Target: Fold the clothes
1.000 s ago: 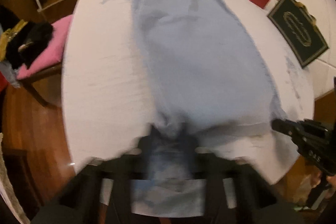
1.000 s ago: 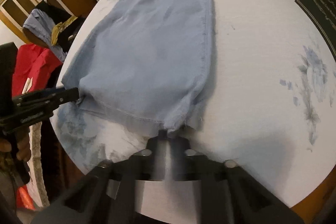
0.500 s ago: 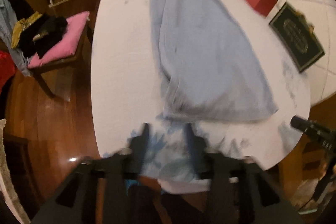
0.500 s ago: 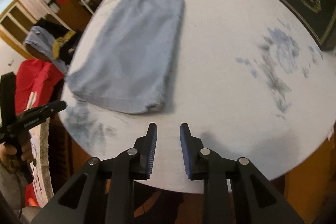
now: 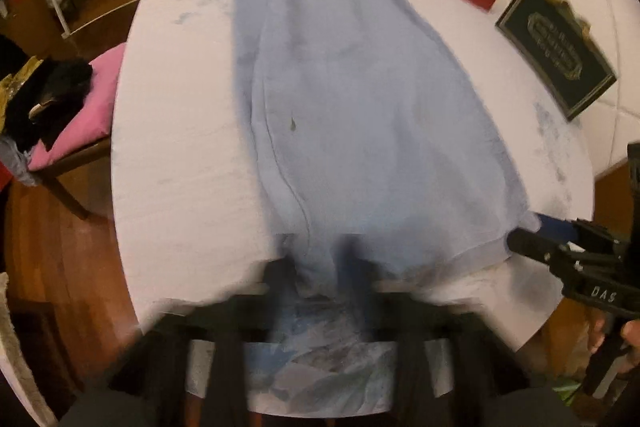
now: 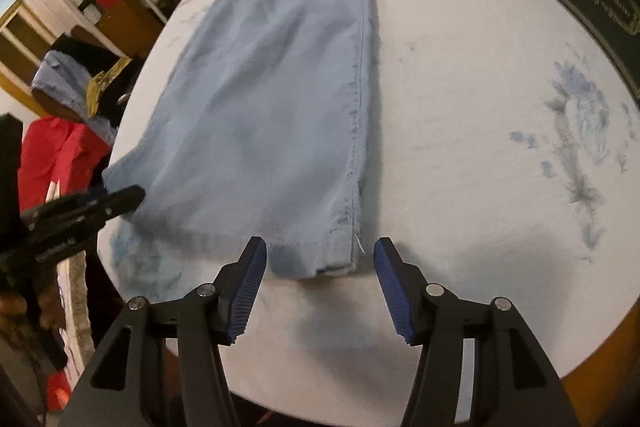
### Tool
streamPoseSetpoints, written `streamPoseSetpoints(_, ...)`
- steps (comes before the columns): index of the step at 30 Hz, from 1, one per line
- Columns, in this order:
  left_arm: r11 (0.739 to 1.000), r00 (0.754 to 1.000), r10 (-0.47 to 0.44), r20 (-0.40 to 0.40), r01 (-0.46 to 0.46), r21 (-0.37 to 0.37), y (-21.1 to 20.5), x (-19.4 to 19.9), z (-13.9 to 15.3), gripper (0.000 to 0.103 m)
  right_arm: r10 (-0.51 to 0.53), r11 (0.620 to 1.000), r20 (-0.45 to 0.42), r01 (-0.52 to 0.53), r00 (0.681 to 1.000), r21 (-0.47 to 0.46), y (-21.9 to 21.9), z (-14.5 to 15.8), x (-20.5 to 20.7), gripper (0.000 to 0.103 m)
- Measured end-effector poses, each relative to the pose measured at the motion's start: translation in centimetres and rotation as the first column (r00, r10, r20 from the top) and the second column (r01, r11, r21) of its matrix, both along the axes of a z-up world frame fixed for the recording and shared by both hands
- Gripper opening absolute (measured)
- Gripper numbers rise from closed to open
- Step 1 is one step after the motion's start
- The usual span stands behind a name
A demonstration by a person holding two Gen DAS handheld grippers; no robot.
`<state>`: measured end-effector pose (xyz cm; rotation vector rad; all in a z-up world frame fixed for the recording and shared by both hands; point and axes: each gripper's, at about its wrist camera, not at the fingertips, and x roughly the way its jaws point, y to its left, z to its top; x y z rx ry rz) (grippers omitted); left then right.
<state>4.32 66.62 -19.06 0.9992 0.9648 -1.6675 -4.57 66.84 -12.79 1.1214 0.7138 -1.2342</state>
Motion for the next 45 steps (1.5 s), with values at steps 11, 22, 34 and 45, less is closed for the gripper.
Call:
streamPoseSetpoints(11,0.993,0.993,0.113,0.024,-0.114,0.017,4.5,-0.4,-0.1,0.011,0.105,0.992,0.036,-0.107,0.994,0.065,1.4,0.0,-1.9,0.008)
streamPoseSetpoints(22,0.977,0.978,0.198,-0.064,-0.202,-0.071,4.3,1.8,2.3,0.059,0.119,0.986,0.106,-0.105,0.987,-0.126,2.9,3.4,-4.2,0.06)
streamPoseSetpoints(34,0.986,0.986,0.159,0.049,-0.155,-0.066,3.2,-0.9,-2.1,0.066,0.118,0.99,0.019,-0.116,0.993,-0.076,1.8,0.3,-2.2,0.061)
streamPoseSetpoints(45,0.982,0.986,0.145,0.08,-0.134,-0.13,3.6,-1.2,-3.1,0.079,0.076,0.986,0.027,-0.071,0.997,-0.15,3.0,0.0,-1.8,0.077)
